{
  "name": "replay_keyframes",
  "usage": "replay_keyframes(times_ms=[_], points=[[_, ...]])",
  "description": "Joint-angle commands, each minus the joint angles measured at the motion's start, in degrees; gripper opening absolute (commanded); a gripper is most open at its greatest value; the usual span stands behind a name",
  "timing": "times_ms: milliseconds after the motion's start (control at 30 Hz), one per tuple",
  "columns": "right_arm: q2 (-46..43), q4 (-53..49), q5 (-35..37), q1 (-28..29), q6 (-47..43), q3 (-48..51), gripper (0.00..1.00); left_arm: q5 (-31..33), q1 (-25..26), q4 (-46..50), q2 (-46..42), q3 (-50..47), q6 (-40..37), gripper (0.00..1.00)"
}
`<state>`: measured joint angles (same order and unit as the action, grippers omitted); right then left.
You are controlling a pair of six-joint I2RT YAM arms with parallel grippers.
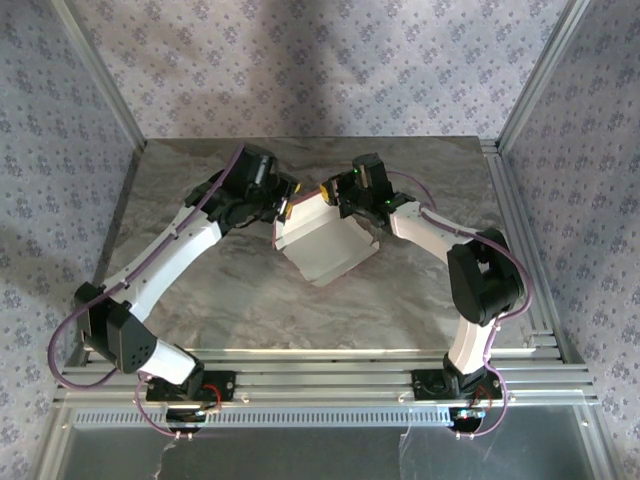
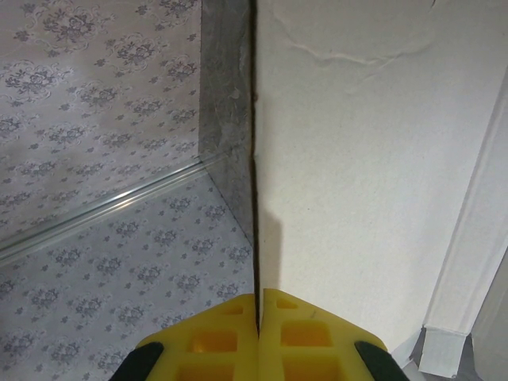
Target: Fold the paper box
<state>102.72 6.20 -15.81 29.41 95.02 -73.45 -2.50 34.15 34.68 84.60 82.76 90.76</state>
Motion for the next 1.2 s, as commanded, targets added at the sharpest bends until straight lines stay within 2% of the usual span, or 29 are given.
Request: replay_keyframes(times_ms=[0,133,267,567,700,800,1167], points=[[-2.1,-1.0,0.1,0.3,-0.1,-1.6,0.0,0.3,0.1,6.9,1.1,0.5,10.6,0.47],[-2.3,-1.0,-0.1,0.4,0.2,-1.4,0.0,0.8,0.0,5.6,3.1,-0.3,10.7,0.48],[-2.7,-1.3,-0.3,-0.4,0.0,-0.6,0.0,-2.1,-0.3,2.2,5.5,-1.1,11.1,0.48],[-3.3,-0.4,-1.1,-1.3,0.5,0.1,0.0,-1.9,-1.4,1.9,6.3,-2.6,10.4,0.48],[-3.6,-0.4,-1.2,-1.9,0.7,0.5,0.0,-3.2,-2.4,-2.4,7.7,-2.6,9.1,0.39],[-3.6,-0.4,-1.4,-1.9,0.8,0.3,0.0,-4.2,-2.8,-3.4,8.7,-1.3,7.5,0.36],[-3.6,-0.3,-1.8,-1.3,1.4,0.6,0.0,-7.2,-3.2,-7.2,9.9,-0.3,5.8,0.32]])
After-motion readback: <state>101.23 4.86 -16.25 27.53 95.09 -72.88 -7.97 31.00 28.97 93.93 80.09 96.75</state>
